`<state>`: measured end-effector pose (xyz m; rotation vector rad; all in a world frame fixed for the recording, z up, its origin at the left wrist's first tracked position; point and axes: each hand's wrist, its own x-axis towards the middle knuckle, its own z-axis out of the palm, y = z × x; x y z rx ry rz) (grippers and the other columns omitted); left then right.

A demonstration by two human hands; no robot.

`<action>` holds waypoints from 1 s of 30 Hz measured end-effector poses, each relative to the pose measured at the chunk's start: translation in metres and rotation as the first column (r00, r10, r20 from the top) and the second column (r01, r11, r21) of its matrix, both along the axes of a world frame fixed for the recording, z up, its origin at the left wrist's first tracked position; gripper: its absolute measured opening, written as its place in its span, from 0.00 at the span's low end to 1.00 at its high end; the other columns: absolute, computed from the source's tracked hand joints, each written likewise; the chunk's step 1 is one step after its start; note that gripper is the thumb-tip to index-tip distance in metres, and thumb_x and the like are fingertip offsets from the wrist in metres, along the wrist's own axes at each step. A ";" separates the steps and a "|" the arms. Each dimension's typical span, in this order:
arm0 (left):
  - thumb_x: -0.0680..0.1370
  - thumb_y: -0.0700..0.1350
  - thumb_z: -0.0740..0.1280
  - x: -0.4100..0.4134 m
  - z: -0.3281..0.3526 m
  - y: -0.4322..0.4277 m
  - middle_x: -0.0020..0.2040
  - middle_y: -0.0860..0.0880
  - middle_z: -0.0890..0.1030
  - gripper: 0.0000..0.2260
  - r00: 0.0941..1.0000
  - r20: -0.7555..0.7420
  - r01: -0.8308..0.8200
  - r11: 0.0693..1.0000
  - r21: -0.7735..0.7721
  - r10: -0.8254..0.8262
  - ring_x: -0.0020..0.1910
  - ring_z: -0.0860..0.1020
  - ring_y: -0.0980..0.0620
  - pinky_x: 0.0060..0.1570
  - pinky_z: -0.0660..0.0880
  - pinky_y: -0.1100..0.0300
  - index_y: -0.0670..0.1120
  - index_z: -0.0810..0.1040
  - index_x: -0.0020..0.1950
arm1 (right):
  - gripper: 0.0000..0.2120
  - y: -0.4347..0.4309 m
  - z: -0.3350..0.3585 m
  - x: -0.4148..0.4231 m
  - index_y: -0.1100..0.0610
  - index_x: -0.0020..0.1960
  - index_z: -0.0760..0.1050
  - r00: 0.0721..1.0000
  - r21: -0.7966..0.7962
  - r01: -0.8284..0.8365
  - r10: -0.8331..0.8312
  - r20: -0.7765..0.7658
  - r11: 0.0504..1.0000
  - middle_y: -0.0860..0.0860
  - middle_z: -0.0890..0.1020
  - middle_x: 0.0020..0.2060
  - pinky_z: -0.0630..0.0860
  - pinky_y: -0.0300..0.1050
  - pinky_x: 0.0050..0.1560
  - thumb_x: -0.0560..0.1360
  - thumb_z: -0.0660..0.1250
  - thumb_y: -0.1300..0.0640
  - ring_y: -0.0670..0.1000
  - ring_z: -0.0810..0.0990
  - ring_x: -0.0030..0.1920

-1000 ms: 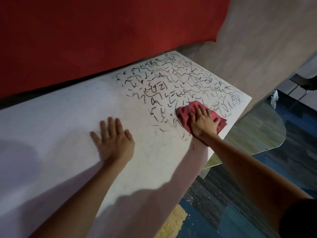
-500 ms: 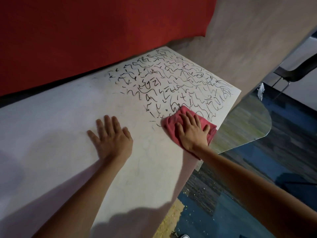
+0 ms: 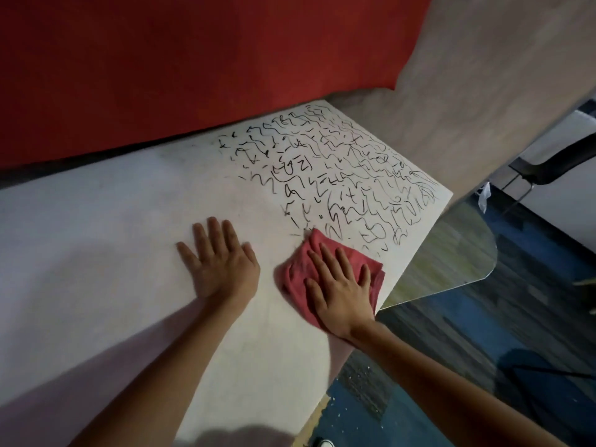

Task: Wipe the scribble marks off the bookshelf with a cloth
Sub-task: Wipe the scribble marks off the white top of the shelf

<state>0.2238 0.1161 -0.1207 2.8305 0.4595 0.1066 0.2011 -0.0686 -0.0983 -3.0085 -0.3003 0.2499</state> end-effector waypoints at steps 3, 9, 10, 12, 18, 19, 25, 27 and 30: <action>0.79 0.51 0.46 0.001 0.000 0.000 0.74 0.38 0.64 0.28 1.000 0.005 -0.012 1.000 -0.016 0.012 0.74 0.59 0.35 0.69 0.47 0.35 0.38 0.65 0.73 | 0.37 0.012 0.000 0.016 0.42 0.77 0.45 0.997 0.008 -0.075 0.075 0.022 0.997 0.40 0.43 0.77 0.39 0.65 0.71 0.70 0.30 0.36 0.48 0.38 0.77; 0.77 0.50 0.51 0.005 -0.004 0.000 0.66 0.38 0.75 0.26 0.998 0.048 -0.033 0.999 0.021 0.032 0.66 0.71 0.34 0.65 0.54 0.37 0.37 0.76 0.65 | 0.37 0.043 -0.003 0.132 0.43 0.77 0.50 0.962 0.058 -0.268 0.263 0.080 0.962 0.41 0.50 0.77 0.45 0.66 0.70 0.71 0.32 0.36 0.48 0.45 0.77; 0.76 0.50 0.52 0.006 -0.004 -0.001 0.65 0.38 0.76 0.25 0.999 0.038 -0.027 0.999 0.024 0.026 0.65 0.73 0.35 0.66 0.57 0.37 0.38 0.77 0.64 | 0.35 0.048 -0.002 0.156 0.44 0.78 0.51 0.956 0.052 -0.282 0.276 0.099 0.958 0.43 0.52 0.77 0.47 0.66 0.70 0.73 0.34 0.37 0.49 0.46 0.77; 0.76 0.49 0.54 0.008 -0.009 -0.004 0.64 0.40 0.77 0.23 0.998 0.035 -0.063 0.996 0.064 0.061 0.63 0.75 0.36 0.64 0.65 0.33 0.40 0.79 0.62 | 0.29 0.063 -0.003 0.201 0.46 0.78 0.51 0.950 0.046 -0.300 0.294 0.109 0.953 0.45 0.54 0.77 0.49 0.67 0.71 0.78 0.41 0.41 0.50 0.48 0.77; 0.76 0.53 0.47 0.010 -0.002 -0.004 0.70 0.43 0.72 0.28 0.991 0.044 -0.128 0.990 0.054 0.126 0.69 0.69 0.40 0.67 0.58 0.33 0.43 0.74 0.69 | 0.24 0.075 -0.002 0.223 0.50 0.78 0.51 0.943 0.037 -0.322 0.317 0.101 0.946 0.49 0.56 0.77 0.46 0.67 0.72 0.83 0.45 0.48 0.52 0.49 0.77; 0.76 0.53 0.49 0.010 -0.004 -0.005 0.68 0.42 0.74 0.28 0.991 0.067 -0.124 0.990 0.064 0.120 0.67 0.72 0.39 0.65 0.60 0.32 0.42 0.76 0.67 | 0.24 0.068 -0.002 0.209 0.51 0.78 0.51 0.941 0.032 -0.330 0.326 0.093 0.943 0.49 0.56 0.77 0.45 0.66 0.72 0.83 0.45 0.48 0.52 0.48 0.77; 0.77 0.52 0.50 0.005 -0.003 -0.006 0.67 0.40 0.74 0.27 0.995 0.056 -0.083 0.996 0.044 0.081 0.67 0.72 0.36 0.64 0.61 0.31 0.40 0.75 0.67 | 0.37 0.009 -0.005 0.076 0.48 0.78 0.53 0.892 0.078 -0.450 0.444 0.082 0.890 0.45 0.53 0.77 0.36 0.61 0.72 0.72 0.31 0.40 0.50 0.44 0.77; 0.77 0.54 0.46 0.004 -0.002 -0.006 0.71 0.42 0.71 0.29 0.994 0.059 -0.092 0.996 0.021 0.090 0.70 0.68 0.38 0.68 0.56 0.34 0.41 0.72 0.70 | 0.37 0.007 -0.005 0.069 0.47 0.78 0.53 0.888 0.081 -0.460 0.457 0.051 0.884 0.43 0.51 0.77 0.36 0.61 0.71 0.72 0.31 0.40 0.49 0.42 0.77; 0.77 0.54 0.47 0.005 0.000 -0.007 0.71 0.43 0.71 0.28 0.994 0.054 -0.102 0.993 0.059 0.099 0.70 0.68 0.39 0.68 0.57 0.34 0.42 0.72 0.70 | 0.34 0.021 -0.004 0.100 0.45 0.77 0.53 0.883 0.072 -0.469 0.466 0.060 0.880 0.42 0.51 0.77 0.40 0.63 0.72 0.74 0.32 0.40 0.48 0.43 0.77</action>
